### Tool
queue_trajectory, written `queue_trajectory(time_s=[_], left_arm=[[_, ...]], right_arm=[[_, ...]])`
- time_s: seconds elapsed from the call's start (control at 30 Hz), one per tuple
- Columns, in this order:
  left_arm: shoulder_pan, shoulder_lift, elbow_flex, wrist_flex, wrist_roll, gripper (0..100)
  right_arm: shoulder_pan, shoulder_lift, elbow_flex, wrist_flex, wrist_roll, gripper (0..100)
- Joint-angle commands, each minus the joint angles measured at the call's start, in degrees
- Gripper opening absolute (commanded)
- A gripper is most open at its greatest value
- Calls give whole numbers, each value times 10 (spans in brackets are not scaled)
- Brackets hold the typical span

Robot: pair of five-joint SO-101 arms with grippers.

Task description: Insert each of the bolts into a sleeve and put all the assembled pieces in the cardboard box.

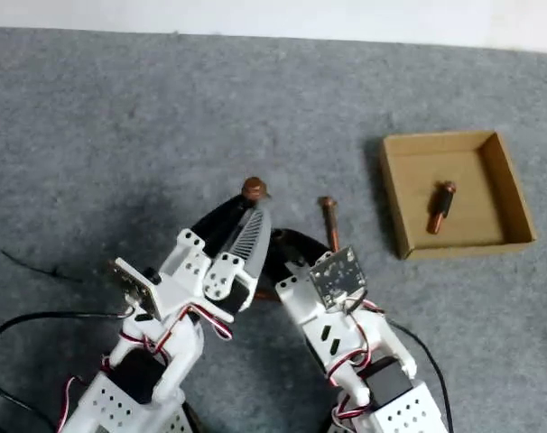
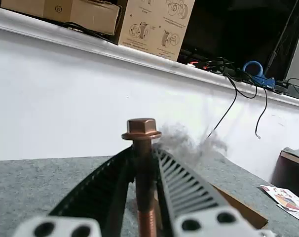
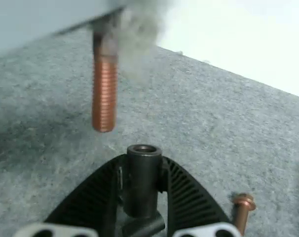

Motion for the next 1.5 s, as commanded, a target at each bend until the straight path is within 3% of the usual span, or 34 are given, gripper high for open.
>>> queue_trajectory(time_s=[0.0, 0.23, 0.8, 1.0, 1.33, 1.47], left_arm=[[11, -9, 4, 1, 3, 5], [13, -9, 4, 2, 51, 5], [-19, -9, 4, -1, 55, 5], [-19, -9, 4, -1, 55, 5], [-22, -9, -2, -2, 55, 6], [-51, -9, 2, -54, 55, 6]], right_arm=[[-4, -4, 78, -32, 6, 5], [-7, -4, 78, -55, 7, 5], [-41, -5, 78, -65, 8, 5], [-41, -5, 78, -95, 80, 5], [-69, -5, 78, -96, 81, 5], [-70, -5, 78, -96, 82, 5]])
